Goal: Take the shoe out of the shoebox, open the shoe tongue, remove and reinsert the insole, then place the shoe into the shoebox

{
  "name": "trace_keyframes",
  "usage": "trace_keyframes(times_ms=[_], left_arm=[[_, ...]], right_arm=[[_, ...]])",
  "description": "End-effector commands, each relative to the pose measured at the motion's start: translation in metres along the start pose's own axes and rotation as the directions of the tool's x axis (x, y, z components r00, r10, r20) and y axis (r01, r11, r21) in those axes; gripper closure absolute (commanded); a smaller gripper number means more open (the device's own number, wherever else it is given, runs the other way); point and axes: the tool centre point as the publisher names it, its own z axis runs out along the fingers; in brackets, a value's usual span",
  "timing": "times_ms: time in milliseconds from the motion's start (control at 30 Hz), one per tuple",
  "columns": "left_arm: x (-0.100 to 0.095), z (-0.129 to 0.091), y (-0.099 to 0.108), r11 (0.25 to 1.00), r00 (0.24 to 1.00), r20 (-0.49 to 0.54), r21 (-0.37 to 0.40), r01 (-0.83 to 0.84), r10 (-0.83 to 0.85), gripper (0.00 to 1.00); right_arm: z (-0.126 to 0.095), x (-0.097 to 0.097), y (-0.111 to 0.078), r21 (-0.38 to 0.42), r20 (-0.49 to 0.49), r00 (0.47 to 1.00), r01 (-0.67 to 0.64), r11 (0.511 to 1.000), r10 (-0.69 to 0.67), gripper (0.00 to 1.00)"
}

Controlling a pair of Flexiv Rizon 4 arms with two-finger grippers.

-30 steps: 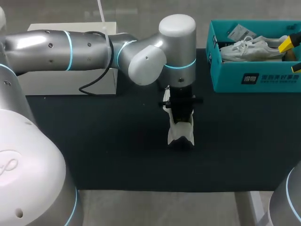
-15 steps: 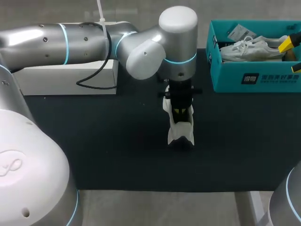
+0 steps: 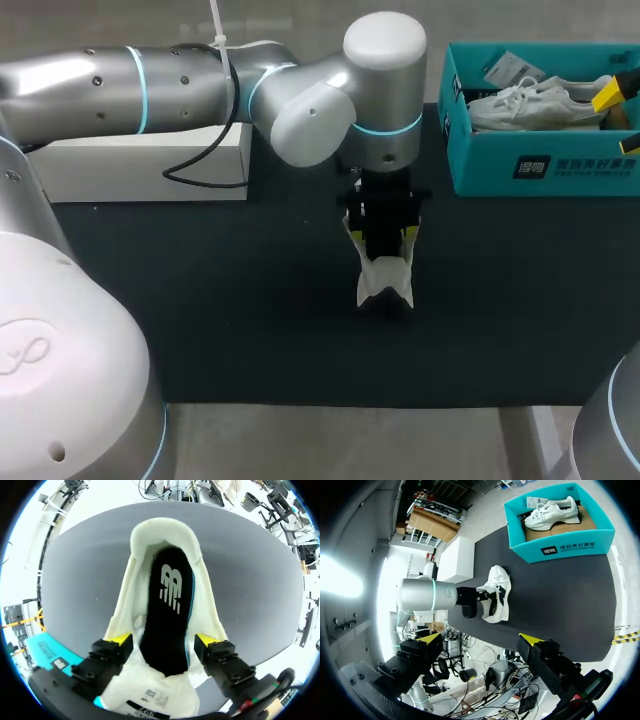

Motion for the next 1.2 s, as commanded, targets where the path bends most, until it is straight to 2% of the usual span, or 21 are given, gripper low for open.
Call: trace_keyframes(times_ms=[33, 800, 933, 1133, 1167, 1200], left_arm=[[-0.002, -0.007, -0.003, 1.0, 1.0, -0.001, 0.0, 0.008, -0.008, 0.0], [-0.005, -0.03, 0.004, 0.999, 0.999, 0.014, -0.027, 0.033, -0.032, 0.0], [-0.002, -0.036, 0.013, 0.998, 0.999, 0.007, -0.054, 0.041, -0.04, 0.0], [-0.006, -0.061, 0.041, 0.988, 0.994, 0.056, -0.12, 0.101, -0.094, 0.0], [-0.006, -0.063, 0.043, 0.986, 0.993, 0.061, -0.125, 0.107, -0.1, 0.07], [-0.007, -0.067, 0.046, 0.985, 0.992, 0.067, -0.133, 0.113, -0.105, 0.47]], right_arm=[[0.0, 0.0, 0.001, 0.002, 0.002, 1.0, -0.001, 1.0, 0.001, 0.0], [0.0, 0.0, 0.001, 0.002, 0.002, 1.0, -0.001, 1.0, 0.001, 0.0], [0.0, 0.0, 0.001, 0.002, 0.002, 1.0, -0.001, 1.0, 0.001, 0.0], [0.0, 0.0, 0.001, 0.002, 0.002, 1.0, -0.001, 1.0, 0.001, 0.0], [0.0, 0.0, 0.001, 0.002, 0.002, 1.0, -0.001, 1.0, 0.001, 0.0], [0.0, 0.0, 0.001, 0.002, 0.002, 1.0, -0.001, 1.0, 0.001, 0.0]])
